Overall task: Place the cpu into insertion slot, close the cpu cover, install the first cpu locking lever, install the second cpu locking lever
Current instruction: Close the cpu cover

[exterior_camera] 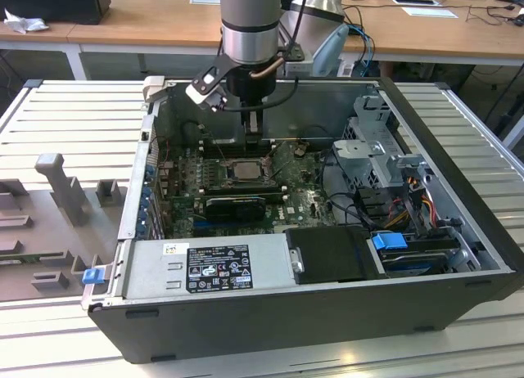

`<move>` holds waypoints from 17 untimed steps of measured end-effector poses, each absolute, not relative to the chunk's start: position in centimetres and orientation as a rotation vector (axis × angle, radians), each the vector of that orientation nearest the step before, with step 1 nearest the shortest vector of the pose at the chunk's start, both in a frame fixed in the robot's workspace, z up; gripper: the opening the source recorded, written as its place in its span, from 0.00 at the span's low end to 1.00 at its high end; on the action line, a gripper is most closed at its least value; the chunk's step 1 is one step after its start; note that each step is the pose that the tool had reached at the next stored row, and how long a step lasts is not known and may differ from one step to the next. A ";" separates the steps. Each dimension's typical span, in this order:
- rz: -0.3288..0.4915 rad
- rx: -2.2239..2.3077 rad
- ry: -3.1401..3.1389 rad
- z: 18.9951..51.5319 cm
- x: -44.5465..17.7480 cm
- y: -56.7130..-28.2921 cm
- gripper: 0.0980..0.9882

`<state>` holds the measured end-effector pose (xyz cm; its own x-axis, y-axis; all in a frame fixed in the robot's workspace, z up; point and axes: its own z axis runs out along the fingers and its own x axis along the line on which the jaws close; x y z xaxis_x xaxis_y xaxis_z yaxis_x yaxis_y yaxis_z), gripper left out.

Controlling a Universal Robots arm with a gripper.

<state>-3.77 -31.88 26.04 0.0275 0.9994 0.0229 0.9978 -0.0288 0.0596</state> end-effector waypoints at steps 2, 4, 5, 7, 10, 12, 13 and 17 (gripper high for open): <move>0.090 2.232 2.170 26.2 -3.8 -31.9 0.01; 0.090 2.232 2.170 26.3 -3.8 -31.9 0.01; 0.091 2.232 2.170 26.5 -3.8 -31.9 0.01; 0.090 2.232 2.170 26.7 -3.8 -31.8 0.01; 0.090 2.232 2.170 26.9 -3.8 -31.8 0.01; 0.090 2.232 2.170 27.0 -3.8 -31.8 0.01; 0.091 2.232 2.170 27.0 -3.8 -31.8 0.01; 0.090 2.232 2.170 27.2 -3.8 -31.8 0.01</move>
<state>-3.77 -31.84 27.17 0.0275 0.9994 0.0228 0.9978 -0.0288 0.0596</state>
